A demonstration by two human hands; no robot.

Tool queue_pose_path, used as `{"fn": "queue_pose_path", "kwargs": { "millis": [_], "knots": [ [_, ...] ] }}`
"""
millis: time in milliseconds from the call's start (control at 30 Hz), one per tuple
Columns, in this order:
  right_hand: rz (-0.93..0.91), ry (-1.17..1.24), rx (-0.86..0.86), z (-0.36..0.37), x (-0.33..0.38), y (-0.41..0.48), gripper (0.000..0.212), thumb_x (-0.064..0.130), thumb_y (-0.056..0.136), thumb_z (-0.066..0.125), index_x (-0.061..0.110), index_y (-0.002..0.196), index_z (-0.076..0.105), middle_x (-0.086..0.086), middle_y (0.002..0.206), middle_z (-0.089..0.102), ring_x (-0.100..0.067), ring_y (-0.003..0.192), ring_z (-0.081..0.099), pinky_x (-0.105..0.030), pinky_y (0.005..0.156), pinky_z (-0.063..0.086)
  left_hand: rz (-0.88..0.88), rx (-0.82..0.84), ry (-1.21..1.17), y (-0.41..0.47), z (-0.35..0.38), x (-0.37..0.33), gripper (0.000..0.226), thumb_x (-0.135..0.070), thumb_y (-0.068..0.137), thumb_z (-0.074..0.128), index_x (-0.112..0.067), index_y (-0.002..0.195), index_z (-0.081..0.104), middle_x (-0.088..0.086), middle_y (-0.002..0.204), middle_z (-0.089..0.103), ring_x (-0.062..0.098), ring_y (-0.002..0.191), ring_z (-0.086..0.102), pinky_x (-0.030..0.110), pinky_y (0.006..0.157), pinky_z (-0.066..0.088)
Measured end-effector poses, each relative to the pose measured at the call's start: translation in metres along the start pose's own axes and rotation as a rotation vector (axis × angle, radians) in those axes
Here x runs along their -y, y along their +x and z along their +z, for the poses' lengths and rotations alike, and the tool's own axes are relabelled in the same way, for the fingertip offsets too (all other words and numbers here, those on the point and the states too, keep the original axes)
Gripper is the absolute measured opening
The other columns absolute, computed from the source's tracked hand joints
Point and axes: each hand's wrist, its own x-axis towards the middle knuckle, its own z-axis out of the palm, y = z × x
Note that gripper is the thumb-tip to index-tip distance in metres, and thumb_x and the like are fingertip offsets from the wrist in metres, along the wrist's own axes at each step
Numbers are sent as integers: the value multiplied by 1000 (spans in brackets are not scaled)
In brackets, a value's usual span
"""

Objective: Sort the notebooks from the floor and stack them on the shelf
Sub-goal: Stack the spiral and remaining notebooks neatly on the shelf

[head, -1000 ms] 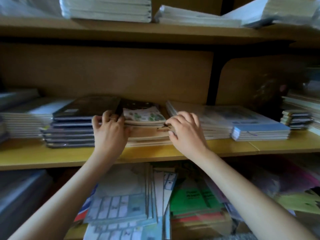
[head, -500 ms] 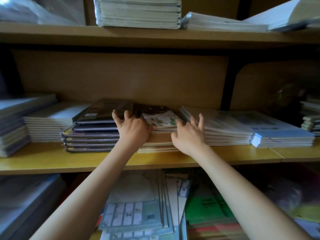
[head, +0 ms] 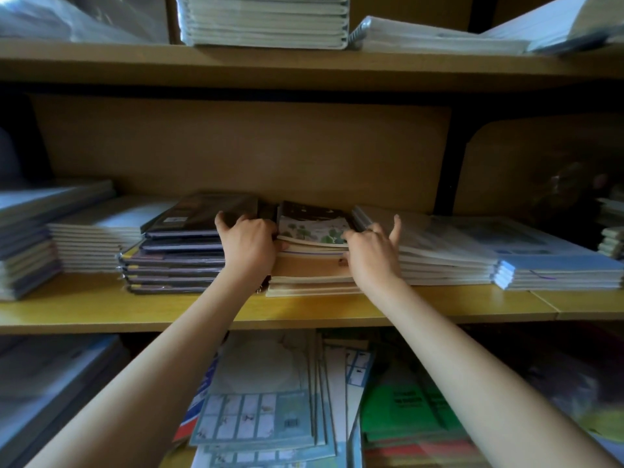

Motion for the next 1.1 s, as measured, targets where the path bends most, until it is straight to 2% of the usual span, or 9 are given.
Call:
{"fn": "queue_pose_path", "kwargs": {
  "millis": [133, 233, 367, 500, 633, 767, 900, 967, 1100],
  "knots": [
    [-106, -69, -13, 3, -6, 6, 27, 20, 94, 52, 21, 120, 59, -5, 112, 66, -25, 128, 43, -52, 113, -9, 49, 8, 33, 8, 0, 6, 27, -46, 89, 55, -26, 102, 68, -3, 93, 68, 22, 102, 58, 50, 113, 10],
    [-84, -57, -19, 6, -4, 6, 30, 13, 93, 52, 19, 121, 59, -6, 109, 65, -24, 123, 47, -50, 115, -3, 95, 18, 64, 9, 0, 8, 22, -43, 88, 58, -25, 96, 68, -5, 89, 67, 20, 99, 60, 50, 114, 7],
    [-72, -71, -22, 6, 1, 8, 34, 9, 92, 50, 16, 125, 55, -8, 108, 65, -26, 122, 48, -50, 117, 2, 63, -59, 53, 8, 5, 5, 15, -33, 88, 60, -21, 90, 69, -6, 72, 56, 22, 91, 61, 46, 112, 14],
    [-38, -82, -19, 5, 4, 7, 35, 8, 95, 45, 15, 129, 52, -13, 113, 63, -30, 126, 44, -50, 116, 5, 44, -106, 61, 8, 13, 3, 13, -29, 89, 59, -20, 93, 67, -1, 83, 65, 23, 93, 60, 44, 110, 18],
    [-94, -98, 45, 8, 2, 10, 32, 17, 97, 45, 16, 129, 50, -10, 111, 66, -27, 125, 46, -55, 115, 1, 59, -116, 10, 11, 14, 8, 24, -31, 85, 63, -18, 104, 64, 2, 93, 68, 24, 97, 59, 40, 103, 28],
    [-111, -109, 36, 8, -4, 13, 30, 21, 97, 44, 20, 127, 53, -3, 107, 68, -26, 125, 47, -55, 114, 0, 54, -57, -19, 13, 9, 11, 23, -42, 80, 68, -23, 93, 70, -1, 86, 67, 21, 96, 58, 40, 100, 29],
    [-50, -96, -34, 9, -9, 14, 24, 17, 97, 46, 20, 114, 61, -5, 98, 69, -24, 119, 52, -52, 116, 6, 27, -96, -12, 11, 10, 6, 21, -39, 85, 64, -25, 98, 71, -1, 93, 69, 21, 100, 58, 41, 105, 25],
    [-57, -94, -49, 11, -8, 14, 24, 15, 96, 46, 20, 114, 62, -5, 96, 69, -24, 114, 54, -51, 116, 8, 32, -97, -18, 11, 11, 8, 21, -42, 85, 61, -25, 93, 71, -2, 88, 69, 21, 99, 58, 41, 104, 25],
    [-64, -97, -31, 8, 2, 14, 27, 10, 95, 47, 15, 118, 60, -10, 103, 67, -26, 116, 52, -50, 116, 11, 13, -74, -64, 16, 12, 11, 30, -49, 85, 59, -22, 86, 71, -2, 81, 68, 21, 91, 59, 40, 100, 30]
  ]
}}
